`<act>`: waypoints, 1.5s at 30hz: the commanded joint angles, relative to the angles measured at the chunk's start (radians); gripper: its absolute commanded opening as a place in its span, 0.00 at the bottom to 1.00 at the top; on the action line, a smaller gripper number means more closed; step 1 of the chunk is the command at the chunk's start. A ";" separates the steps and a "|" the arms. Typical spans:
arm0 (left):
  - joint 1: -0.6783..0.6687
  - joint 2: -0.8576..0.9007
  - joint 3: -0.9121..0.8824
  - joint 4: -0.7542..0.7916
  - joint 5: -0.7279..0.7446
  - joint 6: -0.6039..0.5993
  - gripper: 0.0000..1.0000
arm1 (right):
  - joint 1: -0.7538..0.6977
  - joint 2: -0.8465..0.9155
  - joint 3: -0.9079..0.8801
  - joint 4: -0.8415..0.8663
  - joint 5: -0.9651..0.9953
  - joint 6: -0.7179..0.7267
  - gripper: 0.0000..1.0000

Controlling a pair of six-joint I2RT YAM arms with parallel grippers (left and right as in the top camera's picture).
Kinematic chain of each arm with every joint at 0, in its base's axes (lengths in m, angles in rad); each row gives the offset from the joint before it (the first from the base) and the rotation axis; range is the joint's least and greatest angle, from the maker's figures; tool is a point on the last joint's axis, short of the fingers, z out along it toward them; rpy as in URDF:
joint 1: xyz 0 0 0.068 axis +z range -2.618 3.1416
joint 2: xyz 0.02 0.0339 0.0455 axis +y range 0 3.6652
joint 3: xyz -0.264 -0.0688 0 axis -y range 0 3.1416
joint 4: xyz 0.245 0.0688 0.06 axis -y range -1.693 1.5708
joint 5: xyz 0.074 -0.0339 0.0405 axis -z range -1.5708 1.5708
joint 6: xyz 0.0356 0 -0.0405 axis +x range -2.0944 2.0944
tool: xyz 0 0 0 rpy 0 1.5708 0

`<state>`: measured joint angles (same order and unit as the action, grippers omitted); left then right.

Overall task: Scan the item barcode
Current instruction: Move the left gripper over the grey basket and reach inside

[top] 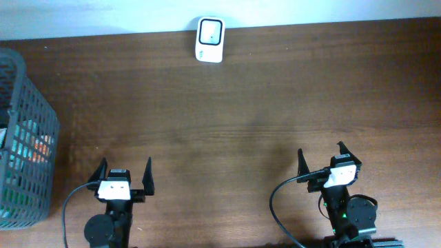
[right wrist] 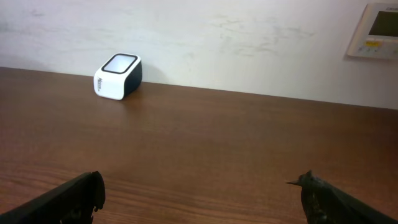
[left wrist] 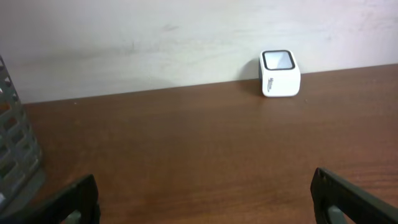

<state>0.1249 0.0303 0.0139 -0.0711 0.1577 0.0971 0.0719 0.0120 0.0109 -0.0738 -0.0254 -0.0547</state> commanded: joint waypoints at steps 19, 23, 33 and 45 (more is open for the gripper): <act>0.003 0.261 0.210 -0.039 0.030 0.005 0.99 | 0.007 -0.008 -0.005 -0.005 0.004 0.008 0.98; 0.003 0.323 0.261 -0.040 0.047 0.005 0.99 | 0.007 -0.008 -0.005 -0.005 0.004 0.008 0.98; 0.003 0.499 0.455 -0.166 0.067 0.005 0.99 | 0.007 -0.008 -0.005 -0.005 0.004 0.008 0.98; 0.003 0.900 1.031 -0.682 0.128 0.006 0.99 | 0.007 -0.008 -0.005 -0.005 0.004 0.008 0.98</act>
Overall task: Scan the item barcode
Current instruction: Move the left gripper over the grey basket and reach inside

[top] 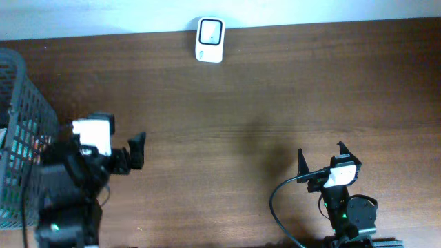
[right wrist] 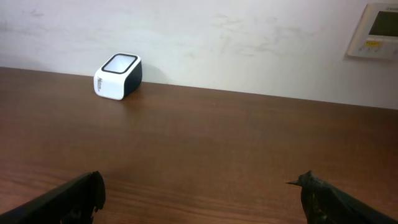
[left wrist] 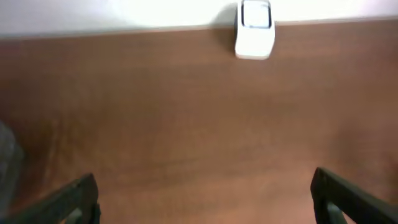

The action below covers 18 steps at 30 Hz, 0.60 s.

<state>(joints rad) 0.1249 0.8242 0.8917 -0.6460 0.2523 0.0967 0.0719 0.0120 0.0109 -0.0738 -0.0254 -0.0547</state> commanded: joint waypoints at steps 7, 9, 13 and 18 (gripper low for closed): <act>0.003 0.390 0.613 -0.526 0.080 0.006 0.99 | 0.007 -0.008 -0.005 -0.005 0.004 0.008 0.98; 0.003 0.417 0.660 -0.547 0.102 0.006 0.99 | 0.007 -0.008 -0.005 -0.005 0.004 0.008 0.98; 0.003 0.421 0.661 -0.537 0.103 0.006 0.99 | 0.007 -0.006 -0.005 -0.005 0.004 0.008 0.98; 0.003 0.421 0.661 -0.530 0.103 0.006 0.99 | 0.007 -0.006 -0.005 -0.005 0.004 0.008 0.98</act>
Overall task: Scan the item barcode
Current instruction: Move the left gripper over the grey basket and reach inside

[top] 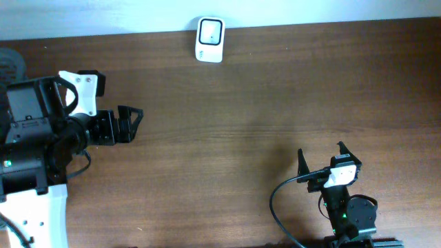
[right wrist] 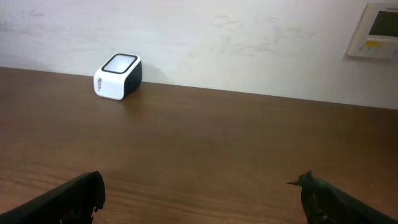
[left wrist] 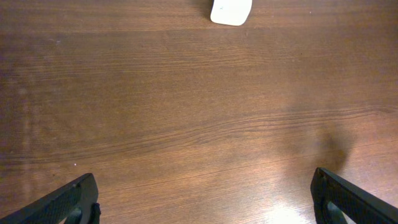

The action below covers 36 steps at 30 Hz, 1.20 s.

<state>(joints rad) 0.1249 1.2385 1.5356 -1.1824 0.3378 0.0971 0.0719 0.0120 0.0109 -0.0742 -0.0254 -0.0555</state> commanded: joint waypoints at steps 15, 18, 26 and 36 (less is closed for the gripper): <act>0.003 0.008 0.088 0.172 -0.107 -0.076 0.99 | 0.007 -0.006 -0.005 -0.005 0.004 0.008 0.98; 0.003 0.013 0.171 0.172 -0.246 -0.095 0.99 | 0.007 -0.006 -0.005 -0.005 0.004 0.008 0.98; 0.208 0.019 0.296 0.165 -0.420 -0.314 0.99 | 0.007 -0.006 -0.005 -0.005 0.004 0.008 0.98; 0.577 0.140 0.296 0.080 -0.433 -0.423 0.99 | 0.007 -0.006 -0.005 -0.005 0.004 0.008 0.98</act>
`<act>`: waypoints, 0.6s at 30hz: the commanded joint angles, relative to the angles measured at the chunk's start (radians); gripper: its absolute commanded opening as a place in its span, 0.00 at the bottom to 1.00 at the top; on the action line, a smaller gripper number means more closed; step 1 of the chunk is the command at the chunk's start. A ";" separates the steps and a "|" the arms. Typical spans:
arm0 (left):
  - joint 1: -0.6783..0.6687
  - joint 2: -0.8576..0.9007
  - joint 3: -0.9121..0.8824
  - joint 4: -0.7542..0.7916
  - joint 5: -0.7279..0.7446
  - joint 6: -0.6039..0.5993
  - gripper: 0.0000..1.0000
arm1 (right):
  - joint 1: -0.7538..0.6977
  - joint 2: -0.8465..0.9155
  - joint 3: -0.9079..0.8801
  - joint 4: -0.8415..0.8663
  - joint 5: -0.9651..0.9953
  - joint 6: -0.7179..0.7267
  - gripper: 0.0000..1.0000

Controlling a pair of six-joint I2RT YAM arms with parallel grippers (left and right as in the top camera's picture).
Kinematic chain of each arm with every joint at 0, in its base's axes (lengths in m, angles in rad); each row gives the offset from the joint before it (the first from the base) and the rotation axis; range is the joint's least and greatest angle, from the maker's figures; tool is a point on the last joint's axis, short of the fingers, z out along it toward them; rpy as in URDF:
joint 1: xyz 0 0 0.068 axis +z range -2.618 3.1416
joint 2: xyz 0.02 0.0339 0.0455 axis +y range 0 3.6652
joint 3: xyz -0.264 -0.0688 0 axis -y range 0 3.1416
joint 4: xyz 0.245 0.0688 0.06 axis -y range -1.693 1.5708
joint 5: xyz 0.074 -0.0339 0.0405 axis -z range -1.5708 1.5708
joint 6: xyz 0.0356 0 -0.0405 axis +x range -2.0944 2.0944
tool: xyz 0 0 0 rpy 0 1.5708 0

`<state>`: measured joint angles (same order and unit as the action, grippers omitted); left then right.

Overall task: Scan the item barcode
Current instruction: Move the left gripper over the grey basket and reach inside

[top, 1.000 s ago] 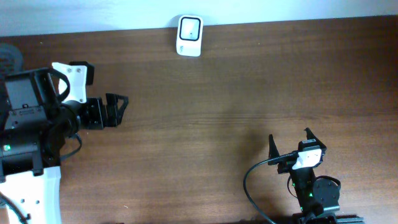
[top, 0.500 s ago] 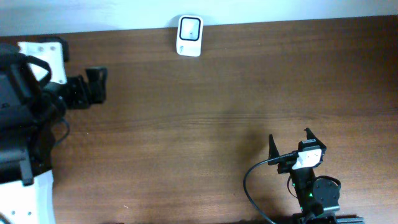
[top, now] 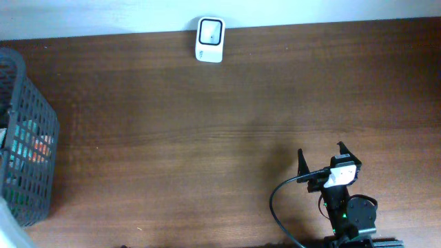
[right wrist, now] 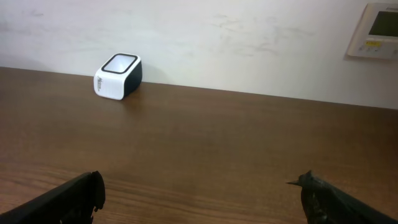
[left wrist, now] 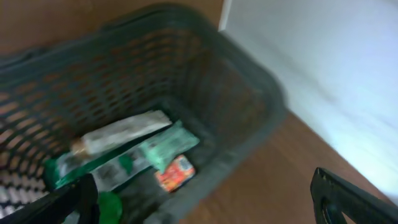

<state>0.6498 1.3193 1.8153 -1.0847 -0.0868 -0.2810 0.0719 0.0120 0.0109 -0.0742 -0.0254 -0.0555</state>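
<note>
The white barcode scanner stands at the table's far edge against the wall, and shows too in the right wrist view. Packets lie in the dark mesh basket at the left: an orange-red packet, a green packet and a pale wrapped bar. My left gripper is open above the basket's near rim, nothing between its fingers; its arm is out of the overhead view. My right gripper rests open near the front right, also empty.
The basket's wall rises between the packets and the brown table. A white wall runs behind the table, with a wall panel at the right.
My left arm has left the overhead view, uncovering the basket. Its camera looked down on the table and scanner; now it looks into the basket. The right arm has not moved.
Both grippers first rested open at the table's front edge. Then my left arm stood raised and further left, beside the basket, then higher still, hiding the basket from overhead. Now my left gripper is open over the basket's packets. The right arm stayed still.
</note>
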 commanded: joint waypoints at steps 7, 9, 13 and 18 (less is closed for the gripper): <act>0.146 0.234 0.016 -0.096 -0.008 -0.048 1.00 | 0.007 -0.006 -0.005 -0.005 0.004 0.008 0.98; 0.175 0.280 0.016 -0.106 -0.008 -0.048 1.00 | 0.007 -0.006 -0.005 -0.005 0.004 0.008 0.98; 0.223 0.370 0.016 -0.149 -0.008 -0.048 0.95 | 0.007 -0.006 -0.005 -0.005 0.004 0.008 0.98; 0.226 0.468 0.015 -0.218 -0.029 -0.050 0.92 | 0.007 -0.006 -0.005 -0.005 0.004 0.008 0.98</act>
<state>0.8726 1.7340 1.8198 -1.2766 -0.0875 -0.3183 0.0719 0.0120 0.0109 -0.0742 -0.0254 -0.0559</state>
